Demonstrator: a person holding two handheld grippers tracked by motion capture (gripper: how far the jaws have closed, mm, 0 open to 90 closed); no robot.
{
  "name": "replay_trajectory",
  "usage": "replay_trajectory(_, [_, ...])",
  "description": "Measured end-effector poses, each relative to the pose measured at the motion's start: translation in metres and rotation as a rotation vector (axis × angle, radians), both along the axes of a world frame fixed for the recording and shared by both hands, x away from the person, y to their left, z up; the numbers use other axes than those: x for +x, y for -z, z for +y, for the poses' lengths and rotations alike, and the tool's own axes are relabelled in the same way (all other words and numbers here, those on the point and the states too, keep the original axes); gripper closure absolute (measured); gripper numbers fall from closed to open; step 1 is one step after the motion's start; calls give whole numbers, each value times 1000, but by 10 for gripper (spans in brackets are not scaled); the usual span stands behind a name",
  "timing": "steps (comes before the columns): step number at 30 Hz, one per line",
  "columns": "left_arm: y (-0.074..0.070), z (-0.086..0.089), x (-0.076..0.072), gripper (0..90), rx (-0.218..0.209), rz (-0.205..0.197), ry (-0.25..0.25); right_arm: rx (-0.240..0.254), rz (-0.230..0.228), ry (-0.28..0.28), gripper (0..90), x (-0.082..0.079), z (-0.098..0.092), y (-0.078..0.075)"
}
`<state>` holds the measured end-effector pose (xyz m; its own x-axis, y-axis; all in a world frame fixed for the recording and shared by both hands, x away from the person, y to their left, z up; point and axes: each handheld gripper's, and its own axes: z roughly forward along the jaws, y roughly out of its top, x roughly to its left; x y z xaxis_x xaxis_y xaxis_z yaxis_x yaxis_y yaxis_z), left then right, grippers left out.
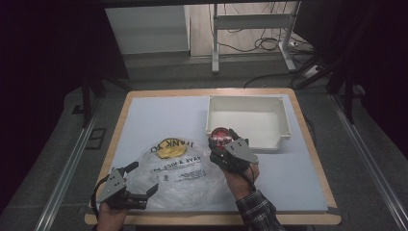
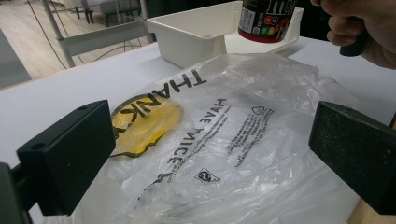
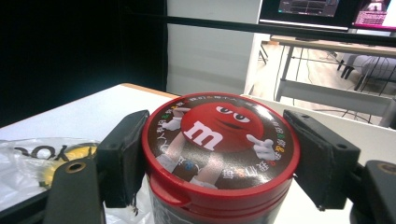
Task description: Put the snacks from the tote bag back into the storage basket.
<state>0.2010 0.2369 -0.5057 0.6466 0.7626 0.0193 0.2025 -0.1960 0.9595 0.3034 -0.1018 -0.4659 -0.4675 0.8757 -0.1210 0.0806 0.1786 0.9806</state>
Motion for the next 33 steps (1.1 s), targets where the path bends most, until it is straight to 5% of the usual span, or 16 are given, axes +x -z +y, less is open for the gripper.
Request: replay_trajectory(33, [0,2,0,4,-3,-3,-6,-16,19,38,264,43,-22,0])
